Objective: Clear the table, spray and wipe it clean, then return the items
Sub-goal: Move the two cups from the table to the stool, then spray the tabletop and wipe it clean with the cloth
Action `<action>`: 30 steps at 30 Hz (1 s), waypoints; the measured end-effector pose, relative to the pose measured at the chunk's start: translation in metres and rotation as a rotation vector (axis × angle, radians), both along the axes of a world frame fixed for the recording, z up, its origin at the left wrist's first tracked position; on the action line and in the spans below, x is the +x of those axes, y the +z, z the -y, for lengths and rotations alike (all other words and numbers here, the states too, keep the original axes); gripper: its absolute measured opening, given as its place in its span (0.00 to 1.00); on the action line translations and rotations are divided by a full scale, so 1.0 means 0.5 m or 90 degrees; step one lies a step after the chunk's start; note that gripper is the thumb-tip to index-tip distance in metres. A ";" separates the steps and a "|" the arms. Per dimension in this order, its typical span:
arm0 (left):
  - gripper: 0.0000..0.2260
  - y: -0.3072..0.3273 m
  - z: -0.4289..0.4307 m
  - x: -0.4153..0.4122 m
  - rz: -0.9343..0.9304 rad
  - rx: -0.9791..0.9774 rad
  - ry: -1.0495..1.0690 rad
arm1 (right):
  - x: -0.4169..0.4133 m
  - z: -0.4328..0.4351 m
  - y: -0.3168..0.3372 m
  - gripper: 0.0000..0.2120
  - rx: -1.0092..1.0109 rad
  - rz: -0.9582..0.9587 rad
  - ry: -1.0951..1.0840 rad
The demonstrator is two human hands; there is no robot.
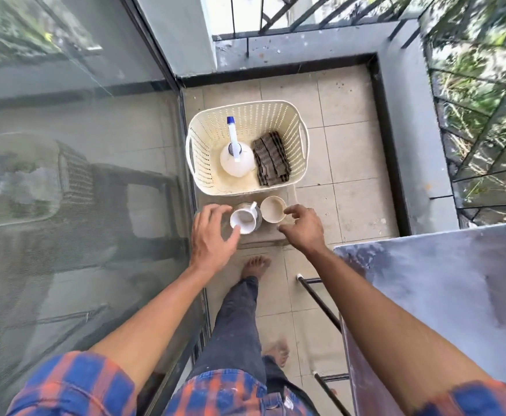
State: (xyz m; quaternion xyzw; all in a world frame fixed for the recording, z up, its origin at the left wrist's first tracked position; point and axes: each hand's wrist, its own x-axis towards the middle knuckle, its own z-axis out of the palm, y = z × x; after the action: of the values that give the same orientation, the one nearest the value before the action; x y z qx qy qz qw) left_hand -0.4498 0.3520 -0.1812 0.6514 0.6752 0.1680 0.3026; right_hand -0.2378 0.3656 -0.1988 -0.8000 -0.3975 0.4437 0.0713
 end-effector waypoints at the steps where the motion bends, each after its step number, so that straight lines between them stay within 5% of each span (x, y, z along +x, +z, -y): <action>1: 0.18 0.013 -0.005 -0.002 0.022 0.011 0.018 | 0.000 0.004 0.014 0.17 0.012 -0.011 -0.011; 9: 0.26 0.067 -0.162 0.008 0.131 0.028 0.090 | 0.010 -0.072 0.088 0.05 0.134 -0.025 0.004; 16: 0.42 -0.022 -0.304 0.010 0.088 -0.146 0.030 | -0.019 -0.245 0.062 0.21 0.105 -0.015 0.146; 21: 0.46 -0.085 -0.370 0.011 0.128 -0.143 -0.038 | -0.039 -0.334 -0.018 0.28 0.007 0.016 0.195; 30: 0.31 -0.130 -0.410 0.037 0.140 0.083 -0.128 | -0.063 -0.353 -0.158 0.48 -0.045 0.075 0.181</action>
State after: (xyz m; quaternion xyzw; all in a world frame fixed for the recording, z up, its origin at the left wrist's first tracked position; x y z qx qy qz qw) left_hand -0.4315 0.5571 -0.2462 0.7115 0.5574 0.2503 0.3471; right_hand -0.2691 0.5420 -0.2780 -0.7623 -0.4945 0.4152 -0.0437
